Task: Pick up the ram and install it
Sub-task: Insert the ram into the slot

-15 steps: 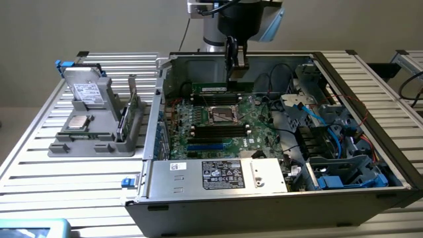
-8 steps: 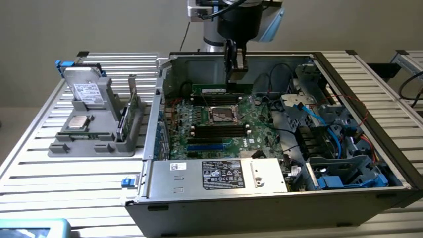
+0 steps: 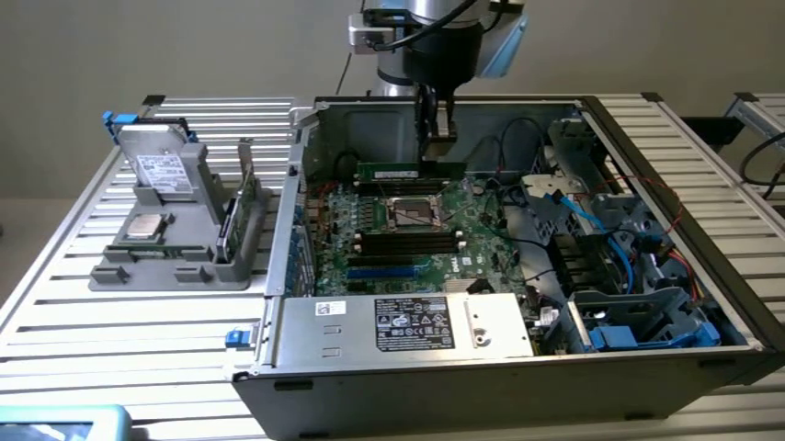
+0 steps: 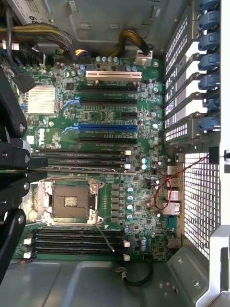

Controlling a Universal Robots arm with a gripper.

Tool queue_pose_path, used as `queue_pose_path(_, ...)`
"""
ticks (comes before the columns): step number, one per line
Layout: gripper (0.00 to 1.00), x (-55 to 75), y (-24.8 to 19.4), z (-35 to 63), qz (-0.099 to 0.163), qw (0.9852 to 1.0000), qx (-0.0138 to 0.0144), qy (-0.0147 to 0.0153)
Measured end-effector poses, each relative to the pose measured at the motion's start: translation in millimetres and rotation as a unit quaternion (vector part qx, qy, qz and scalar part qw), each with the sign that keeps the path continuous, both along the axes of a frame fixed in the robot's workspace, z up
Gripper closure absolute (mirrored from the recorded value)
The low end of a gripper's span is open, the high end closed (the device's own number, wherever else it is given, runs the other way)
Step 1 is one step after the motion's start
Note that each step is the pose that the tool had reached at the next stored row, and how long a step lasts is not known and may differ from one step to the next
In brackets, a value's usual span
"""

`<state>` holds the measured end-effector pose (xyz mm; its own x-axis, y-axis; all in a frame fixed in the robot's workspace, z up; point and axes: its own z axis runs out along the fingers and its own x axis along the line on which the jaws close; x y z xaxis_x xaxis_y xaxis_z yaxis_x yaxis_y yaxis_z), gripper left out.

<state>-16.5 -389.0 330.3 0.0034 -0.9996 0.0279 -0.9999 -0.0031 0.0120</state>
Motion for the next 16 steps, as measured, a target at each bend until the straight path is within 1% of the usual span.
queue_pose_path(2,0.87,0.1,0.1,-3.4,0.000,1.0000,-0.0008,0.0000)
queue_pose_path(5,0.87,0.3,0.1,-8.2,0.000,1.0000,-0.0033,0.0000)
queue_pose_path(10,0.87,2.5,0.1,-15.7,0.002,1.0000,-0.0065,0.0000)
queue_pose_path(16,0.87,3.3,0.1,-23.2,0.003,0.9999,-0.0124,0.0000)
